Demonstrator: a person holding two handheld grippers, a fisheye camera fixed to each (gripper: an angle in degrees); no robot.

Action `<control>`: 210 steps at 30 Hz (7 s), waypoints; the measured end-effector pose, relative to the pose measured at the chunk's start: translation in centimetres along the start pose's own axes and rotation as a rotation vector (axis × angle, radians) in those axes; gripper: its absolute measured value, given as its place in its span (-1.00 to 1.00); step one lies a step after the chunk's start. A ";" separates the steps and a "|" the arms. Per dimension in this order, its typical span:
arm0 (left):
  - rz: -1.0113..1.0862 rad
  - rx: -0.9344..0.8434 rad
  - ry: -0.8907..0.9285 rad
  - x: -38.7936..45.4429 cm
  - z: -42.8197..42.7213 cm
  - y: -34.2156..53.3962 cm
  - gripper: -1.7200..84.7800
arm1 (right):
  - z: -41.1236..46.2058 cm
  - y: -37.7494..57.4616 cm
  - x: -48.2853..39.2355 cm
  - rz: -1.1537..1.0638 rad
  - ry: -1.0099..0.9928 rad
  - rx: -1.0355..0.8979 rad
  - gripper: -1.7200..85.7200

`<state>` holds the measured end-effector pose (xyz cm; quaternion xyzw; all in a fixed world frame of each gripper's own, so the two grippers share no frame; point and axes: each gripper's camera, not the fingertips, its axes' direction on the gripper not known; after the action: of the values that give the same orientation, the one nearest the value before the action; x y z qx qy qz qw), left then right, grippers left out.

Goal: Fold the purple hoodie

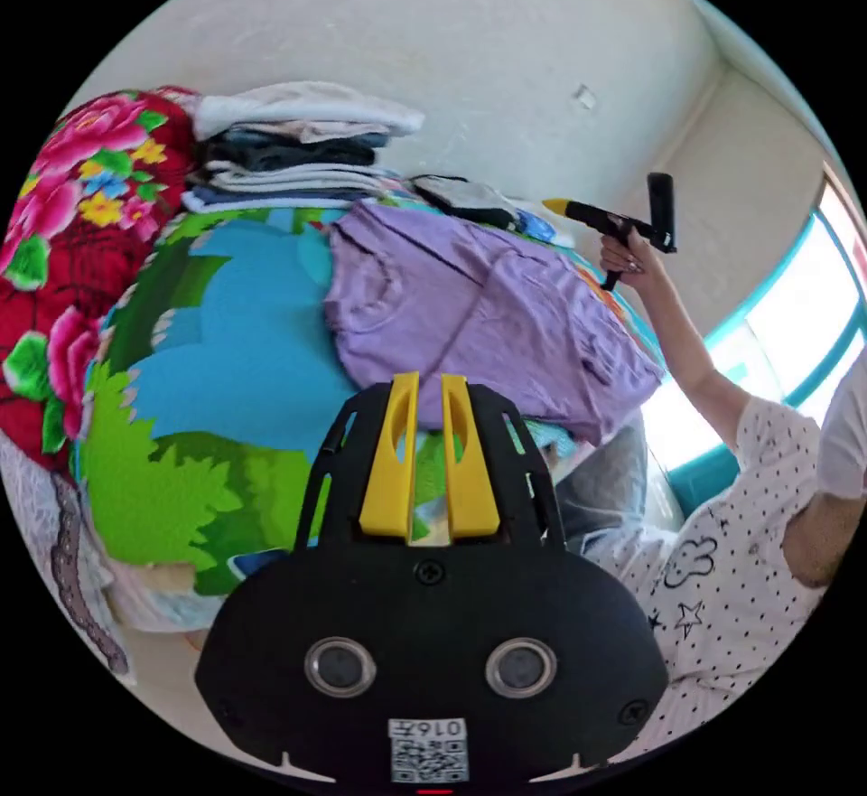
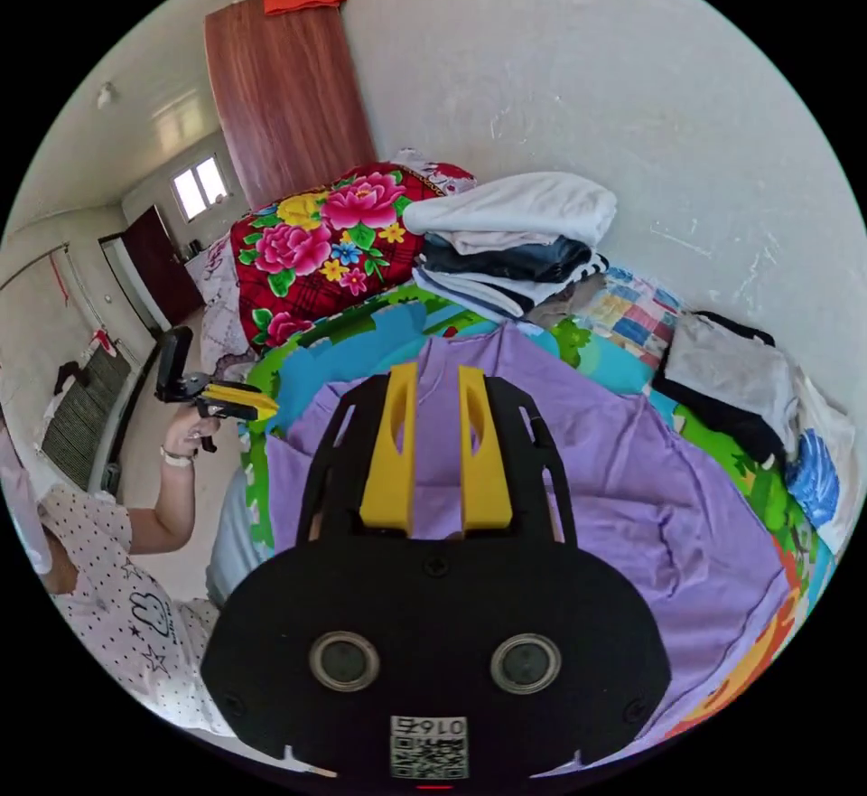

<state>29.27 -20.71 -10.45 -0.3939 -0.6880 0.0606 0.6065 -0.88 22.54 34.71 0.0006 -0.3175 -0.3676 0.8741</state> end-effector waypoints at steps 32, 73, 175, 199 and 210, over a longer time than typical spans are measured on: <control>0.799 -0.004 -0.101 56.4 27.8 -7.0 -0.76 | -50.9 43.5 13.0 0.467 0.260 0.157 -0.78; 0.354 0.200 0.593 37.6 26.6 -9.4 -0.98 | -41.3 24.8 64.8 1.147 -0.293 0.170 -0.85; -0.447 0.585 0.146 -8.4 8.8 25.9 -0.98 | 28.8 -19.1 15.9 0.195 0.339 -0.281 -0.97; -0.063 0.102 -0.258 10.0 14.6 11.9 -0.98 | 1.4 22.1 -14.1 -0.103 0.602 -0.136 -0.81; 0.040 0.197 0.033 15.6 12.5 10.3 -0.96 | -6.4 24.8 -5.5 0.142 0.273 -0.108 -0.83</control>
<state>23.75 0.85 -7.16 -0.3467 -0.6606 0.1335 0.6524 15.71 42.66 32.33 -0.0190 -0.1749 -0.3182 0.9316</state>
